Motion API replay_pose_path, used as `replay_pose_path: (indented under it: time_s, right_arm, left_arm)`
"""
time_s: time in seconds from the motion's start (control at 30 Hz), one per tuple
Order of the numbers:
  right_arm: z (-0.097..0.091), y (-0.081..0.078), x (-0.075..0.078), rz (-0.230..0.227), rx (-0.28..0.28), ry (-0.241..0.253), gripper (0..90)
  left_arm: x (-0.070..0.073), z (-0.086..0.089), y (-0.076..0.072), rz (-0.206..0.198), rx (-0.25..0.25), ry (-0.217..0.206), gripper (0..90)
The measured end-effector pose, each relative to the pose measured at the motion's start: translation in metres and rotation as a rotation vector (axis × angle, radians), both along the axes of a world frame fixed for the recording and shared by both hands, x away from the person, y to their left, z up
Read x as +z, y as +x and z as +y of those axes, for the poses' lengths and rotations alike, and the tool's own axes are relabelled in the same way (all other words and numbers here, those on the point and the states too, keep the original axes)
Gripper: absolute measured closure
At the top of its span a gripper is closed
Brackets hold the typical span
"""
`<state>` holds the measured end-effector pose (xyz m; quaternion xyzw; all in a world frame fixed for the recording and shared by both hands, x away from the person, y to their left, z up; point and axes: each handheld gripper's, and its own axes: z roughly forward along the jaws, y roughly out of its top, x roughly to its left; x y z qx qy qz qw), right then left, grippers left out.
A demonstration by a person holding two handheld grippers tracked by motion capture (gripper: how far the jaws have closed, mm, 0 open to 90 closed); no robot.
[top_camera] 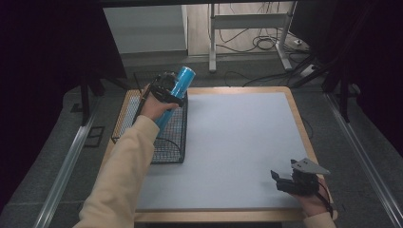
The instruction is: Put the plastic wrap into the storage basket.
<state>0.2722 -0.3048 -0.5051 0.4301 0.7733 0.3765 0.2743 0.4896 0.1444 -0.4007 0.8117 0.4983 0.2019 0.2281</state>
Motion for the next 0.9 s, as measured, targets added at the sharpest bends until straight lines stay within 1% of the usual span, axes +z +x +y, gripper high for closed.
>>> replay_pose_path:
  time_s: [0.03,0.07,0.13,0.23,0.27,0.33,0.4,0.43,0.53,0.6,0.7,0.73,0.8,0.9]
  right_arm:
    - [0.0,0.0,0.0,-0.001,0.001,-0.001,15.2]
    - [0.001,0.0,0.0,-0.002,0.002,-0.003,15.2]
    - [0.001,-0.002,0.0,-0.003,0.009,-0.007,15.2]
    - [0.001,-0.001,0.0,-0.004,0.007,-0.005,15.2]
    - [0.001,-0.001,0.0,-0.002,0.006,-0.006,15.2]
    - [0.001,0.0,-0.001,-0.002,0.006,-0.009,15.2]
    - [0.002,-0.001,-0.001,-0.001,0.008,-0.008,15.2]
    - [0.002,-0.001,0.0,-0.002,0.008,-0.009,15.2]
    - [0.003,-0.002,0.002,-0.013,0.01,-0.014,15.2]
    - [0.004,-0.003,0.003,-0.02,0.012,-0.018,15.2]
    - [0.005,-0.003,0.003,-0.02,0.015,-0.02,15.2]
    - [0.005,-0.004,0.003,-0.021,0.016,-0.021,15.2]
    - [0.006,-0.004,0.003,-0.021,0.017,-0.023,15.2]
    - [0.006,-0.005,0.004,-0.026,0.017,-0.023,15.2]
  left_arm:
    - [0.002,-0.001,-0.005,-0.001,-0.013,-0.016,10.9]
    - [0.004,-0.002,-0.01,-0.003,-0.033,-0.024,10.9]
    - [0.009,-0.004,-0.021,-0.024,-0.062,-0.04,10.9]
    - [0.017,-0.007,-0.035,-0.044,-0.092,-0.084,11.4]
    - [0.019,-0.008,-0.039,-0.046,-0.101,-0.096,11.7]
    - [0.021,-0.011,-0.047,-0.034,-0.123,-0.125,11.8]
    - [0.021,-0.015,-0.056,-0.033,-0.15,-0.153,11.9]
    - [0.021,-0.017,-0.061,-0.03,-0.163,-0.162,12.0]
    - [0.022,-0.025,-0.077,-0.045,-0.201,-0.183,12.5]
    - [0.023,-0.03,-0.089,-0.04,-0.232,-0.205,12.5]
    - [0.022,-0.04,-0.106,-0.048,-0.284,-0.214,12.5]
    - [0.021,-0.043,-0.113,-0.058,-0.295,-0.229,12.5]
    - [0.019,-0.049,-0.126,-0.087,-0.322,-0.244,13.1]
    - [0.015,-0.057,-0.145,-0.103,-0.372,-0.274,13.8]
